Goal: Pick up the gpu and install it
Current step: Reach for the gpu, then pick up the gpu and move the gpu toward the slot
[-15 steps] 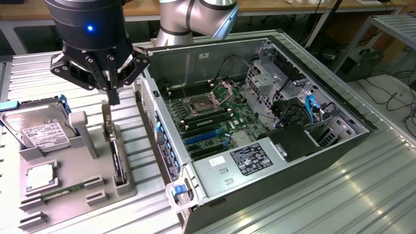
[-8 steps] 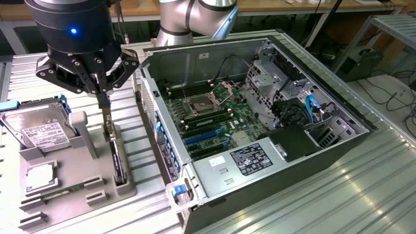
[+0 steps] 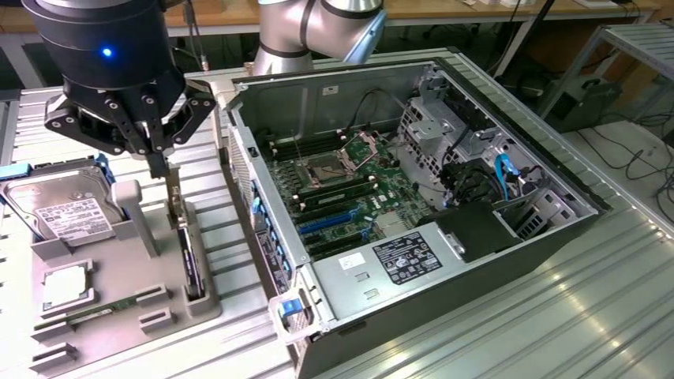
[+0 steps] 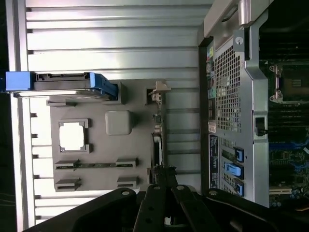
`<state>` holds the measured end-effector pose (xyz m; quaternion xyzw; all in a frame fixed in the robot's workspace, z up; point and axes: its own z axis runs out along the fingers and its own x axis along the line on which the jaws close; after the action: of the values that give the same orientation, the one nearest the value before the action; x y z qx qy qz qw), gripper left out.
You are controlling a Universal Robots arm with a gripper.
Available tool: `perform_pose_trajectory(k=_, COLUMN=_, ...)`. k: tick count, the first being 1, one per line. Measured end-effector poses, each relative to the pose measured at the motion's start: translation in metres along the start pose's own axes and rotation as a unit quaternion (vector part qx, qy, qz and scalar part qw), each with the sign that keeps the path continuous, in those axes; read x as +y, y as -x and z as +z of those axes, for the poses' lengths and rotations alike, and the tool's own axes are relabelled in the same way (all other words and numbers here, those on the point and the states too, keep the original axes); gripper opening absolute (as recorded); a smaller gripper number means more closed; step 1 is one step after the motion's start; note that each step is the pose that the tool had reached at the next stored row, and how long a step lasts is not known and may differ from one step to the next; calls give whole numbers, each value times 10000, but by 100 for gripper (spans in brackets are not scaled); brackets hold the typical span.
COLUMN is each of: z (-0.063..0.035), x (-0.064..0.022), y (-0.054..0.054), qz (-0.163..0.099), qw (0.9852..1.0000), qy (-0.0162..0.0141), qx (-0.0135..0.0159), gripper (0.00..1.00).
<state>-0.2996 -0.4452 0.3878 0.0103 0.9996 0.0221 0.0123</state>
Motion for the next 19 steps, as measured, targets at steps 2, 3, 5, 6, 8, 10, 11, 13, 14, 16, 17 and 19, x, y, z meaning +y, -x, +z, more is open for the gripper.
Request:
perform_pose_trajectory(k=2, z=1, x=-1, y=-14, qz=-47, qw=10000, qy=1, qx=2, gripper=11)
perform_pose_trajectory(k=3, z=1, x=-1, y=-15, qz=-54, qw=10000, qy=1, qx=2, gripper=11)
perform_pose_trajectory(k=5, z=1, x=-1, y=-16, qz=-54, qw=10000, qy=1, qx=3, gripper=11)
perform_pose_trajectory(k=6, z=1, x=0, y=-16, qz=-53, qw=10000, qy=1, qx=2, gripper=11)
perform_pose_trajectory(k=8, z=1, x=-1, y=-16, qz=-53, qw=10000, qy=1, qx=3, gripper=11)
perform_pose_trajectory(k=10, z=1, x=0, y=-16, qz=-53, qw=10000, qy=1, qx=2, gripper=11)
perform_pose_trajectory(k=11, z=1, x=-1, y=-16, qz=-53, qw=10000, qy=1, qx=3, gripper=11)
perform_pose_trajectory(k=13, z=1, x=-1, y=-16, qz=-54, qw=10000, qy=2, qx=2, gripper=11)
perform_pose_trajectory(k=14, z=1, x=-1, y=-16, qz=-53, qw=10000, qy=1, qx=2, gripper=11)
perform_pose_trajectory(k=16, z=1, x=0, y=-16, qz=-53, qw=10000, qy=1, qx=2, gripper=11)
perform_pose_trajectory(k=17, z=1, x=-1, y=-16, qz=-53, qw=10000, qy=1, qx=2, gripper=11)
perform_pose_trajectory(k=19, z=1, x=0, y=-16, qz=-53, qw=10000, qy=2, qx=2, gripper=24)
